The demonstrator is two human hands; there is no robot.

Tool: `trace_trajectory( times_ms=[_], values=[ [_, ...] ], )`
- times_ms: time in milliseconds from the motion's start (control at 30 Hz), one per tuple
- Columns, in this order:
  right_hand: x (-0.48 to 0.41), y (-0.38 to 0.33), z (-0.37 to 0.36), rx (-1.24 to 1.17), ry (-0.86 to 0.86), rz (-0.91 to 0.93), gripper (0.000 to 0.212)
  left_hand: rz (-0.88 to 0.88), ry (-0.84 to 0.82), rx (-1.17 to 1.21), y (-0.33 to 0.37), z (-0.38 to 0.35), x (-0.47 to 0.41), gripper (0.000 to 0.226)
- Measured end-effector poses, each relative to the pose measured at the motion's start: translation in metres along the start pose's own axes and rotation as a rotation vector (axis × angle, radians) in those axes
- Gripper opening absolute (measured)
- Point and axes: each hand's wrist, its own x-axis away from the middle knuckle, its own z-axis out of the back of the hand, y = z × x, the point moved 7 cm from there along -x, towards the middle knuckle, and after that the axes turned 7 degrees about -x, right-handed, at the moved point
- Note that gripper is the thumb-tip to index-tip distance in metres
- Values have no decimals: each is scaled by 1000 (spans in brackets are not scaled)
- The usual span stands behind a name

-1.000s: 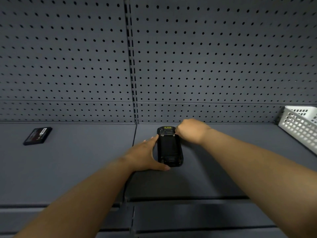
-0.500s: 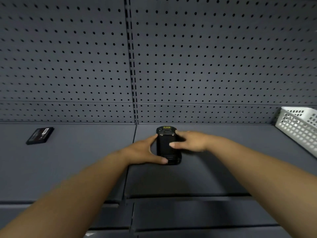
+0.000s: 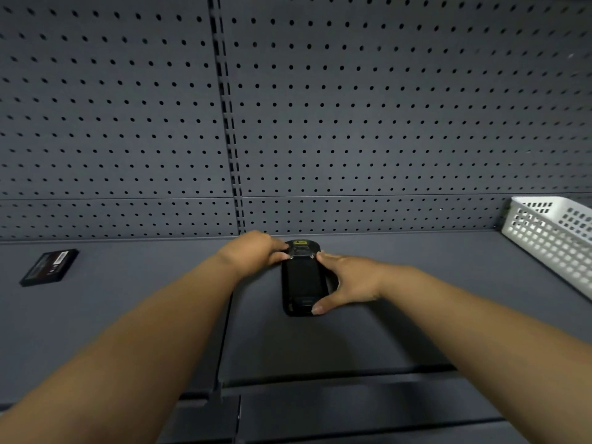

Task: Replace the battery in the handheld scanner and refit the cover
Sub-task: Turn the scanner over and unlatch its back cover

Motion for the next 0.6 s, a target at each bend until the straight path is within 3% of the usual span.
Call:
trace_trajectory(
  times_ms=[200, 600],
  values=[
    [-2, 1, 1, 17, 7, 1, 110, -36, -33, -203, 3, -1, -5, 38],
    [-3, 2, 0, 35, 9, -2, 115, -71, 27, -248, 3, -3, -7, 27]
  ],
)
